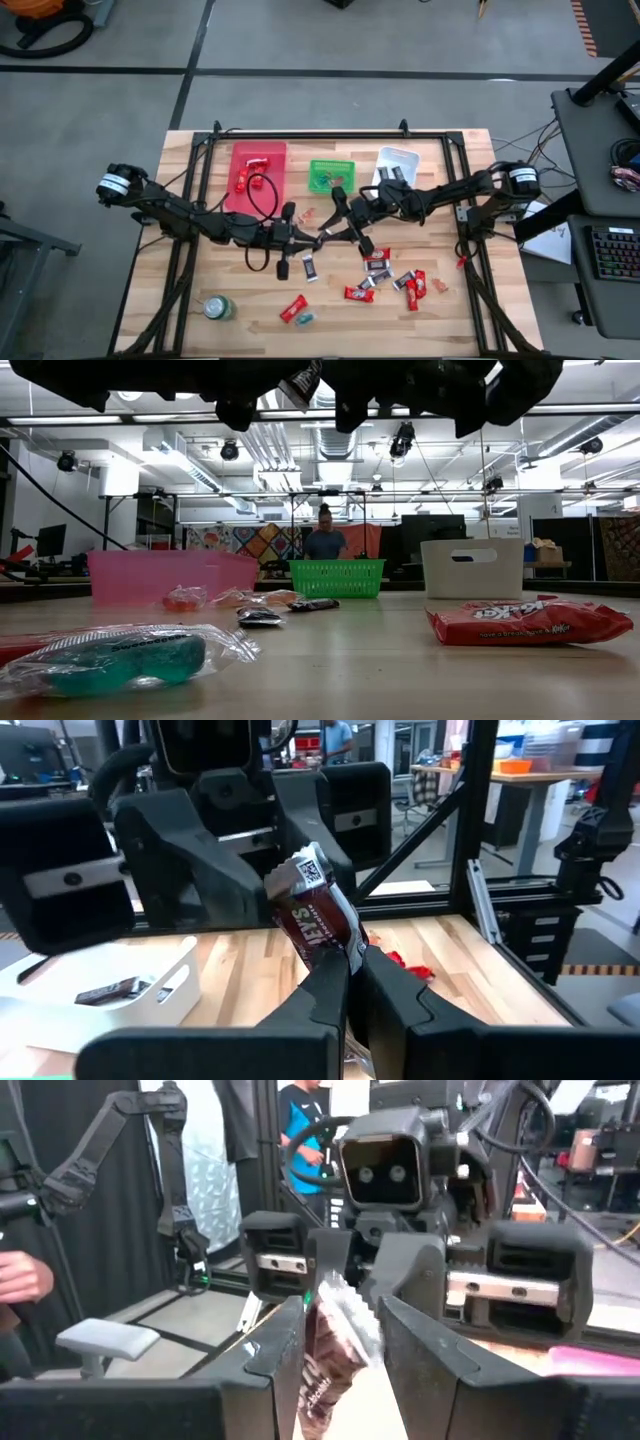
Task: Sort candy
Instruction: Put the brown chocolate bar into the white bin
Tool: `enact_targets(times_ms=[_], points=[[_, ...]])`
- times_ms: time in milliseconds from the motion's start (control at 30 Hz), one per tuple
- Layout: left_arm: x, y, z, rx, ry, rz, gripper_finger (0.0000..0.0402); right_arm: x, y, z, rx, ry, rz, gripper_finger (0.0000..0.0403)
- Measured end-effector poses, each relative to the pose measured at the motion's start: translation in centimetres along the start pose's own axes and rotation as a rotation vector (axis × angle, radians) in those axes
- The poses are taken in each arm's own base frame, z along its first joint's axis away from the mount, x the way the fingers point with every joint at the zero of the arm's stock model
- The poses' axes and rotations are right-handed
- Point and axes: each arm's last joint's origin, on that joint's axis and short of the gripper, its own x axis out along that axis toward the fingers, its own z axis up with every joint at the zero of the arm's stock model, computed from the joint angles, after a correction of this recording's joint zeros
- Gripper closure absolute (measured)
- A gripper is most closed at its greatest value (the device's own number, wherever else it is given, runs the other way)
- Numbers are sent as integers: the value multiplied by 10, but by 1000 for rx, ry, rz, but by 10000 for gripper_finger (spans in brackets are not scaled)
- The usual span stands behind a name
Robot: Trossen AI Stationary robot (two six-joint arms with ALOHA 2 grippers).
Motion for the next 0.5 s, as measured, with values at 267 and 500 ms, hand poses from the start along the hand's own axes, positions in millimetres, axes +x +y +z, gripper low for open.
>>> enact_targets(times_ms=[267, 500], points=[[0, 2, 0, 4, 2, 9, 400, 9, -1, -7, 15, 15, 14, 284], [0, 2, 0, 5, 3, 10, 400, 9, 0, -6, 4, 13, 48, 341]])
